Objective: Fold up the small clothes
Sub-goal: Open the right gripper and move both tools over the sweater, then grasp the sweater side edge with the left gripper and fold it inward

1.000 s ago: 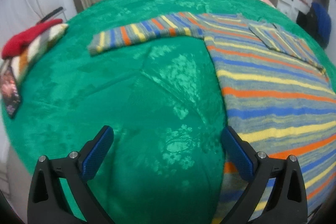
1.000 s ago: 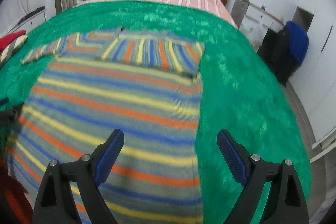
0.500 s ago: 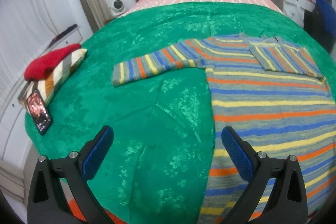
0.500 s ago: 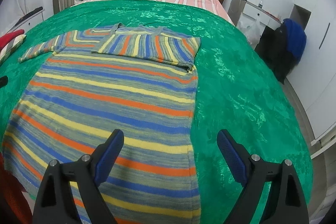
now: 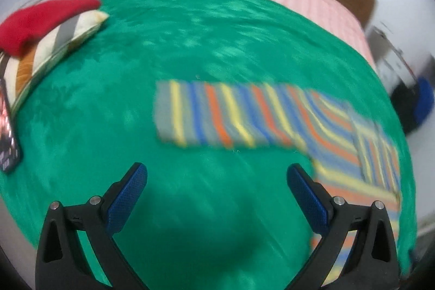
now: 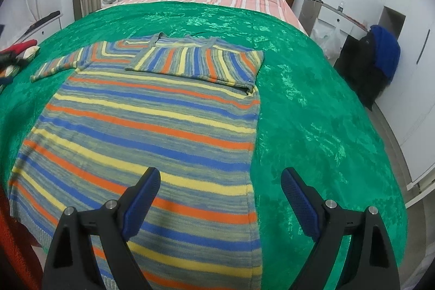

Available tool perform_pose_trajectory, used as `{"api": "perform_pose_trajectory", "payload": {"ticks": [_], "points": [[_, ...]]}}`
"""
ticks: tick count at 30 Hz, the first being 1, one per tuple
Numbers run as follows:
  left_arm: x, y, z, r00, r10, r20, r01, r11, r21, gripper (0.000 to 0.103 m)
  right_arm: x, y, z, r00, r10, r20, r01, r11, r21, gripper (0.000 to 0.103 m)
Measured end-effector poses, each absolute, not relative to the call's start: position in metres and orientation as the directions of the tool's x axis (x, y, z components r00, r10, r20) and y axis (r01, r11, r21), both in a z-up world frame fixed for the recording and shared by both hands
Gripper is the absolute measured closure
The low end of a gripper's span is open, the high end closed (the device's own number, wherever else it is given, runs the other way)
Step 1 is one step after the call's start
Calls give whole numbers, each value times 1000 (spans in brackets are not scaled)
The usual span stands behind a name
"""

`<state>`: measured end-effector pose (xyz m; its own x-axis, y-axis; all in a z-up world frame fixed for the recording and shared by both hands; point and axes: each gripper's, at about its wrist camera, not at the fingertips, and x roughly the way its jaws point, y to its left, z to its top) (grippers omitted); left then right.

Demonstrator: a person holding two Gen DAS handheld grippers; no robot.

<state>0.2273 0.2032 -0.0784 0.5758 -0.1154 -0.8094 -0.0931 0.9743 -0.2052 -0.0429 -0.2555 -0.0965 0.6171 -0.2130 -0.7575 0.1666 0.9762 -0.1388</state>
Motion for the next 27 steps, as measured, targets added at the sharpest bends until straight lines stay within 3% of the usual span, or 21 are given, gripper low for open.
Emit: {"api": "perform_pose_trajectory", "payload": {"ticks": [4, 7, 9, 10, 12, 18, 23, 26, 27], "points": [[288, 237, -102, 523, -47, -851, -213, 960, -184, 3, -38, -257, -106, 598, -200, -776, 164, 978, -126, 13], [308, 245, -126, 486, -64, -871, -267, 939, -218, 11, -36, -255, -113, 585, -191, -788, 148, 981, -129, 13], [317, 237, -142, 447, -68, -892, -252, 947, -199, 24, -34, -255, -118, 574, -187, -797, 142, 982, -128, 13], [318, 227, -147, 442, -4, -897, -239, 963, -122, 30, -33, -255, -120, 571, -183, -800, 143, 982, -123, 13], [317, 215, -144, 469, 33, -882, -193, 979, -67, 98, -31, -256, -122, 568, -173, -805, 144, 983, -109, 13], [303, 143, -58, 629, 6, -777, -7, 1000, 3, 100, -35, -261, -110, 625, -153, -766, 153, 986, -72, 13], [267, 15, 31, 713, -224, -665, 311, 950, 12, 100, -39, -268, -100, 668, -163, -726, 172, 983, -62, 13], [248, -58, 32, 661, -336, -671, 448, 894, -6, 98, -42, -274, -100, 669, -164, -725, 185, 981, -51, 13], [245, -79, 23, 630, -357, -690, 479, 878, -17, 92, -43, -277, -100, 668, -163, -726, 192, 980, -44, 13]]}}
